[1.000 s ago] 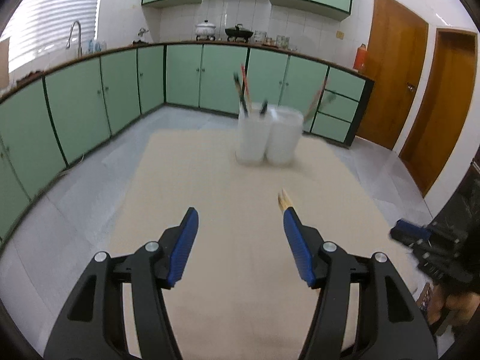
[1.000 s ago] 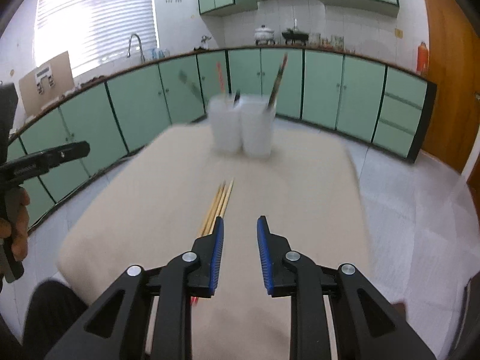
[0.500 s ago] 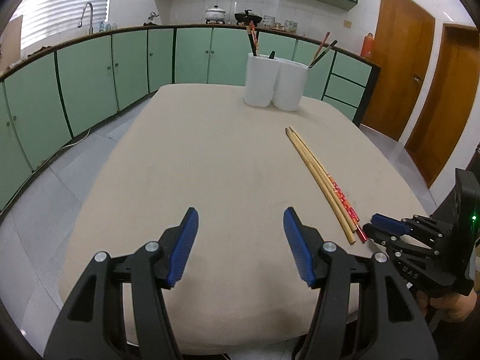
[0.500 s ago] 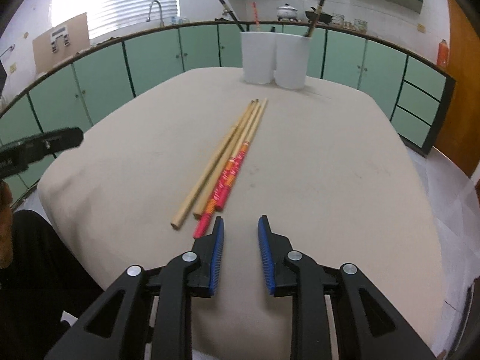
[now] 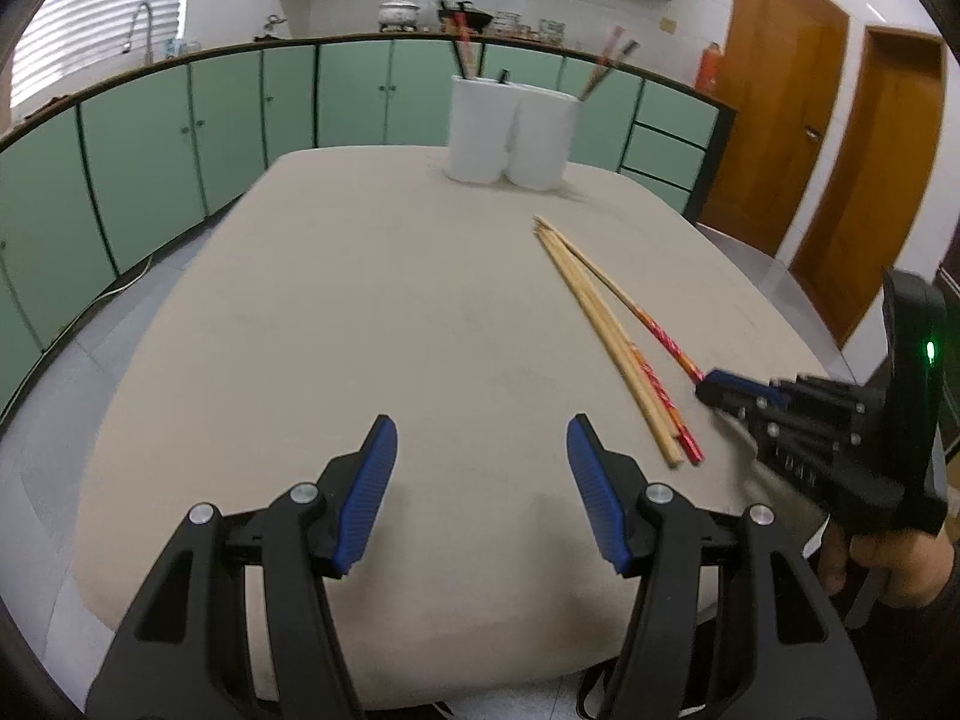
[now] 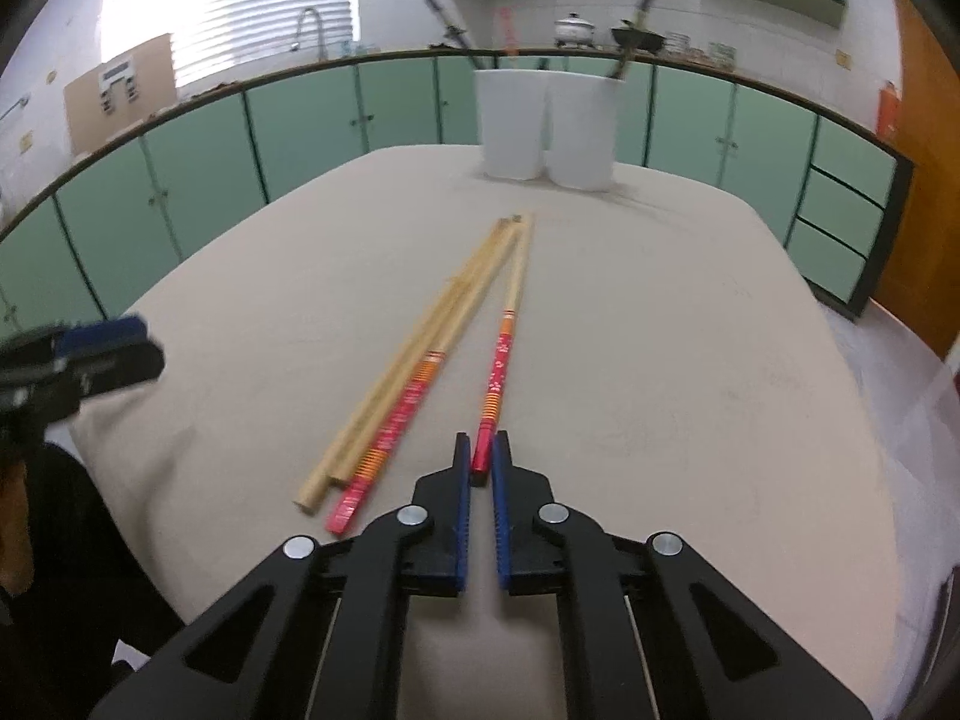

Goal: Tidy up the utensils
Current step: 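Grasp a red-patterned chopstick with the right tool while the left tool grasps a plain wooden chopstick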

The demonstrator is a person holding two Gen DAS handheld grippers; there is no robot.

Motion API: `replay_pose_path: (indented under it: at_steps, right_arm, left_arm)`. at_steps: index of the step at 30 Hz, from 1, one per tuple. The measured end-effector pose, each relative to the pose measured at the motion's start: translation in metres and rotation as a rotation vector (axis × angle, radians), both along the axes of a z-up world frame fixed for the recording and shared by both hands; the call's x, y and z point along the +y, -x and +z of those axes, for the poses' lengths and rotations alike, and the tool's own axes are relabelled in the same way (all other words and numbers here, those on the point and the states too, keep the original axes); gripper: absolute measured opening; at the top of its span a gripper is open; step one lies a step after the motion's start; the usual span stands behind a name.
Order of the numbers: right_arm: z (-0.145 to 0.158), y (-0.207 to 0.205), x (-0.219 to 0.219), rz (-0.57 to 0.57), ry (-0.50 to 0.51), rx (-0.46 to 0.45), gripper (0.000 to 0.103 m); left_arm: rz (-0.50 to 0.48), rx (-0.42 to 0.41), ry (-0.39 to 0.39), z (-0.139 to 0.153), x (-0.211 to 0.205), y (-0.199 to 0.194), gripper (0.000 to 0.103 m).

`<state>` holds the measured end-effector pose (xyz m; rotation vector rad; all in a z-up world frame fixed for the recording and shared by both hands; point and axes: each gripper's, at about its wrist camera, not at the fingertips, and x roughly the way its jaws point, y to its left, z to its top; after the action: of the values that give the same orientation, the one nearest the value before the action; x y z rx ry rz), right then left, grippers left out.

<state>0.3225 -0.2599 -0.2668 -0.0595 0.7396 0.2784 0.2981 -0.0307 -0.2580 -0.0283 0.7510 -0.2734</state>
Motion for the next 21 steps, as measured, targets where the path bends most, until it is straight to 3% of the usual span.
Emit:
replay_pose_path:
  at_steps: [9,21]
  right_arm:
    - [-0.002,0.004,-0.031,-0.077,-0.045,0.016,0.006]
    - [-0.003,0.004,-0.036,-0.079,-0.069,0.017,0.006]
  left_arm:
    - [-0.099,0.015,-0.036,-0.021,-0.054,0.008,0.056]
    - [-0.106,0.006,-0.059,-0.030,-0.078,0.001,0.054]
